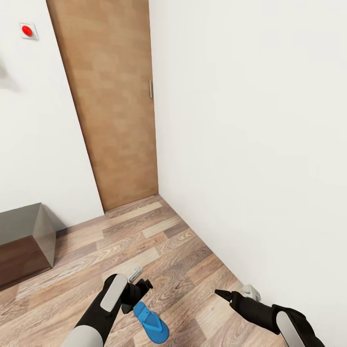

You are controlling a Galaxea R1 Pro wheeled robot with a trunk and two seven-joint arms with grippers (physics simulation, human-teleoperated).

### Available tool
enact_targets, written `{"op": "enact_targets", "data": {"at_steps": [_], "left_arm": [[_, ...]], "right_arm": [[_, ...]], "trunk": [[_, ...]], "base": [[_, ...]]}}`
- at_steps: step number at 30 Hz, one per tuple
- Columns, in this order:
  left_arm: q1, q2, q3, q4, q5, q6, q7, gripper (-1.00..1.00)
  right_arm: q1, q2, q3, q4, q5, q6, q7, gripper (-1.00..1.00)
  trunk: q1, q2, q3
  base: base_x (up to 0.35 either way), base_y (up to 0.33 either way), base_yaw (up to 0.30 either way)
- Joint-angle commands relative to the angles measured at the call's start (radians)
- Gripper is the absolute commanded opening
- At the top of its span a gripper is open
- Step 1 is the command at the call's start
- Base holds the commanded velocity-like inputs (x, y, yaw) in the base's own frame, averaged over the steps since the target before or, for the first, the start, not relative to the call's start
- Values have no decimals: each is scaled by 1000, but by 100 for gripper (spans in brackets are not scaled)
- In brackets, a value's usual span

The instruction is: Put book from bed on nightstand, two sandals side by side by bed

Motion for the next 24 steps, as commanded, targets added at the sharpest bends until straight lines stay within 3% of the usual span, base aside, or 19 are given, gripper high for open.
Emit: {"op": "enact_targets", "data": {"at_steps": [1,5,24], "left_arm": [[0,-1,4,-1,11,1,9,100],[-1,-1,5,-1,11,1,9,100],[-1,-1,5,-1,9,0,8,100]], "right_arm": [[-1,0,-2,0,0,6,4,100],[-1,0,-2,0,0,5,2,100],[-1,0,-2,1,0,5,1,100]], "trunk": [[4,-8,-4],[19,-36,-17],[28,-40,-90]], "base": [[0,0,0],[0,0,0],[0,0,0]]}}
